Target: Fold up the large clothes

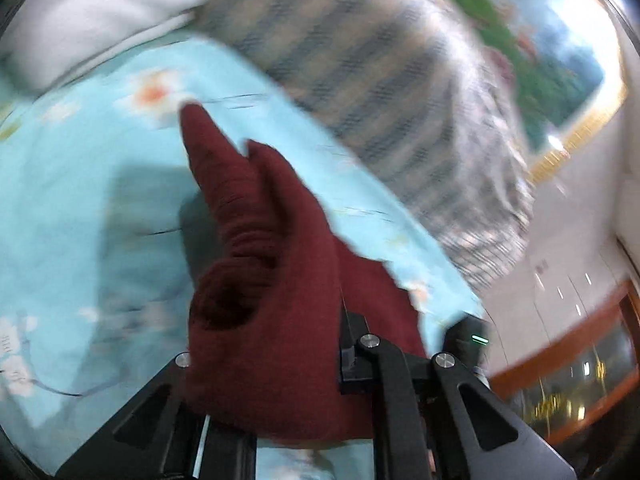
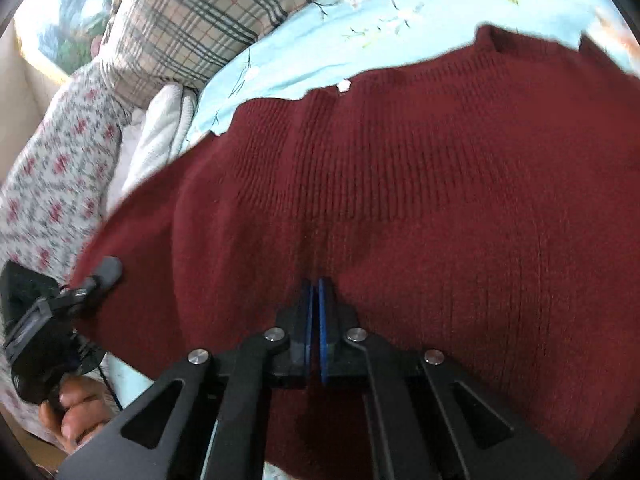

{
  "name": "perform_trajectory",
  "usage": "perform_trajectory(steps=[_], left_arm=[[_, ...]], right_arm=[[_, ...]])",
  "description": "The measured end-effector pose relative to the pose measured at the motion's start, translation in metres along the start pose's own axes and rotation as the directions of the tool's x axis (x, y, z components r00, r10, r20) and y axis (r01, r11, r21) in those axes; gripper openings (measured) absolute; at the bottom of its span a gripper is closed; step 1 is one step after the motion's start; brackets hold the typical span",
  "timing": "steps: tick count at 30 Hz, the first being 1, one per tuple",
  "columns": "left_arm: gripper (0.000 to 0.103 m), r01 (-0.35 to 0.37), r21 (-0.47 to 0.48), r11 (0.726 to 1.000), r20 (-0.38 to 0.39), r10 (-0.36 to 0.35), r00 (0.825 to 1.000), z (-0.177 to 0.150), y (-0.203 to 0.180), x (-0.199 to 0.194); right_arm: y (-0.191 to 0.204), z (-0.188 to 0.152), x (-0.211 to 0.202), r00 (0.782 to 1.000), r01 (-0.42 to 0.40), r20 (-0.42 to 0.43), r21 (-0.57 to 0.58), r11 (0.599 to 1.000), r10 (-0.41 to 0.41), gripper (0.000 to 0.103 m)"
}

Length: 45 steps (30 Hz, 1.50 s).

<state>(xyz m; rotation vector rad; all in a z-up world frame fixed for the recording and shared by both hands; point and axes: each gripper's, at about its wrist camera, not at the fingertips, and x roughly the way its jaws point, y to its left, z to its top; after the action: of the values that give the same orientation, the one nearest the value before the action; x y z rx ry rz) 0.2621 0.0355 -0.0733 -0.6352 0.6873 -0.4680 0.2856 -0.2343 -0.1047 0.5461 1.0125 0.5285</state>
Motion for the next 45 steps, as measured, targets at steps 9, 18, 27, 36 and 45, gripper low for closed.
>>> perform_trajectory(steps=[9, 18, 27, 36, 45], left_arm=[[0.011, 0.095, 0.291, 0.952, -0.227, -0.028, 0.973, -0.062, -0.106, 0.094], [0.011, -0.044, 0.494, 0.869, -0.192, 0.158, 0.969, -0.108, -0.121, 0.128], [0.011, -0.088, 0.586, 0.805, -0.143, 0.210, 0.967, -0.121, -0.134, 0.129], [0.012, 0.003, 0.602, 0.798, -0.154, 0.112, 0.982, -0.123, -0.187, 0.142], [0.012, 0.034, 0.636, 0.771, -0.248, 0.163, 0.955, -0.163, -0.182, 0.182]], right_arm=[[-0.104, 0.003, -0.069, 0.929, -0.366, 0.224, 0.420, 0.830, 0.296, 0.029], [-0.116, 0.015, -0.091, 0.903, -0.426, 0.234, 0.392, 0.815, 0.360, 0.063], [-0.093, 0.080, -0.062, 0.985, -0.171, 0.044, 0.205, 0.964, 0.165, 0.031], [-0.084, 0.094, -0.135, 0.958, -0.202, 0.201, -0.020, 0.979, 0.202, 0.016], [-0.160, 0.069, -0.124, 0.988, -0.038, 0.151, 0.098, 0.994, 0.023, 0.015]])
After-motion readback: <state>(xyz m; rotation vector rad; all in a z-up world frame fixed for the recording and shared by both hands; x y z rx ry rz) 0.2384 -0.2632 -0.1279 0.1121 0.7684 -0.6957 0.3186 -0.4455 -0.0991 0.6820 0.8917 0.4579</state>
